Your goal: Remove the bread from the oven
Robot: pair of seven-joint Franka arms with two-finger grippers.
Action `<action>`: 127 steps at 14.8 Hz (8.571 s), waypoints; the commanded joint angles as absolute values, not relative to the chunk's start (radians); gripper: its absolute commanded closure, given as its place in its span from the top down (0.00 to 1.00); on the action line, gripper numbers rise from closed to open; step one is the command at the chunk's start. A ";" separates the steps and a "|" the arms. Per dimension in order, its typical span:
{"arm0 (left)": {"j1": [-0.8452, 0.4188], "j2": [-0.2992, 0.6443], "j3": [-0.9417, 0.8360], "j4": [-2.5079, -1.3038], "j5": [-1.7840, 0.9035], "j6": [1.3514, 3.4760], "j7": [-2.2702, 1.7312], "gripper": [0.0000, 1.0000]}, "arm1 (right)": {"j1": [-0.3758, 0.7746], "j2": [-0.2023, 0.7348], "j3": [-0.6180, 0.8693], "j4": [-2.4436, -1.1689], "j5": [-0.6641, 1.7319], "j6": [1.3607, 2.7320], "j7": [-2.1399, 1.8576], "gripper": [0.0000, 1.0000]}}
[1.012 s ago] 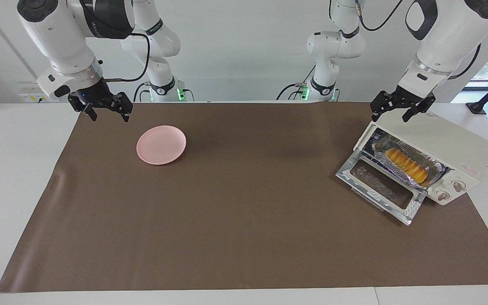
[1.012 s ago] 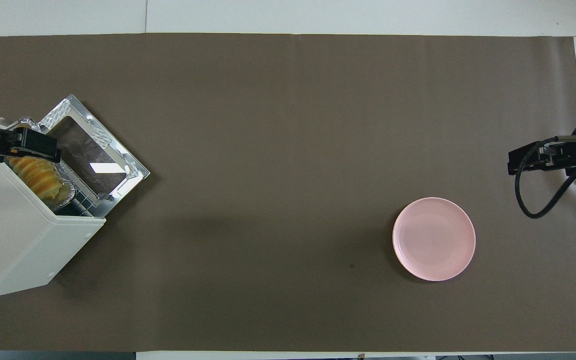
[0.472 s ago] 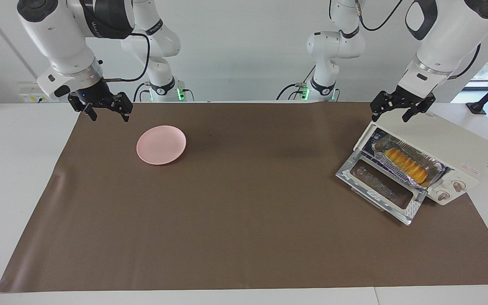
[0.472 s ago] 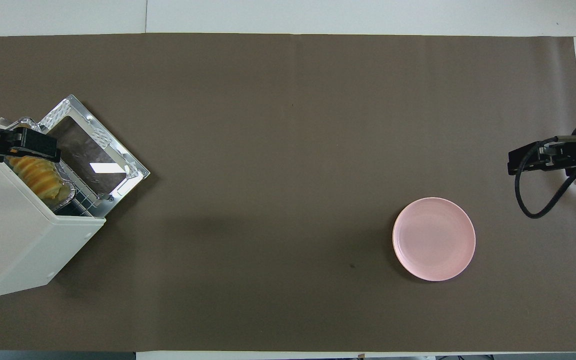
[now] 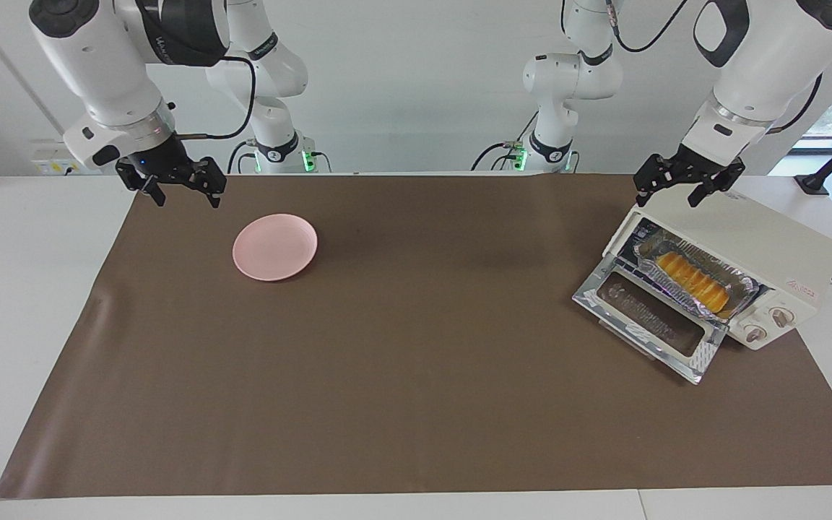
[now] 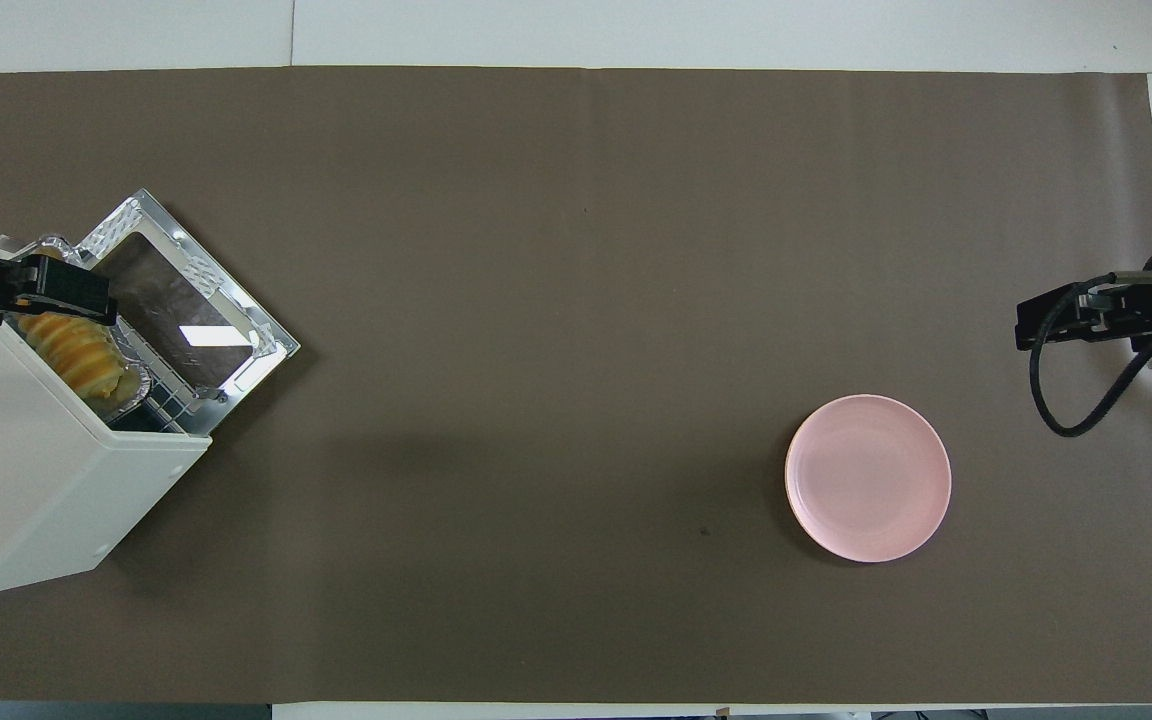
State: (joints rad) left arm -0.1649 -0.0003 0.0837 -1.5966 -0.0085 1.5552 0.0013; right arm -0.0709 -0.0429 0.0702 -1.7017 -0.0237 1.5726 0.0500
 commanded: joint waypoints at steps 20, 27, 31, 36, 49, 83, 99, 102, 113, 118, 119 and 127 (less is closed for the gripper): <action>-0.166 0.311 0.103 -1.703 0.285 1.790 -0.581 1.00 | -0.075 -0.064 0.074 -1.727 -0.035 1.588 0.032 1.00; -0.146 0.284 0.101 -1.784 0.285 1.870 -0.603 1.00 | -0.075 -0.064 0.074 -1.729 -0.035 1.588 0.032 1.00; -0.152 0.293 0.100 -1.787 0.285 1.891 -0.659 1.00 | -0.075 -0.064 0.074 -1.727 -0.035 1.588 0.032 1.00; -0.146 0.291 0.100 -1.822 0.285 1.917 -0.696 0.98 | -0.075 -0.064 0.074 -1.727 -0.035 1.588 0.032 1.00; -0.185 0.328 0.095 -1.721 0.281 1.913 -0.669 0.00 | -0.075 -0.064 0.074 -1.727 -0.035 1.588 0.032 1.00; -0.906 0.615 0.091 -1.364 0.060 1.971 -0.762 0.00 | -0.080 -0.064 0.069 -1.727 -0.035 1.588 0.031 1.00; -0.968 0.612 0.092 -1.506 0.110 2.075 -0.867 0.00 | -0.048 -0.078 0.084 -1.795 0.026 1.683 0.034 1.00; -0.969 0.612 0.094 -1.497 0.114 2.075 -0.877 0.08 | -0.048 -0.075 0.084 -1.790 0.026 1.687 0.034 1.00; -0.819 0.499 0.094 -1.342 0.052 1.956 -0.881 1.00 | -0.044 -0.061 0.086 -1.789 0.026 1.693 0.026 1.00; -0.634 0.330 0.094 -1.365 0.025 1.772 -0.654 1.00 | -0.041 0.037 0.153 -1.770 0.028 1.808 0.046 0.99; -0.596 0.296 0.095 -1.371 0.025 1.737 -0.585 1.00 | -0.041 0.055 0.176 -1.770 0.028 1.825 0.070 0.99; -0.269 0.103 0.094 -1.436 0.026 1.506 -0.144 1.00 | 0.198 0.251 0.229 -1.772 0.026 1.988 0.377 1.00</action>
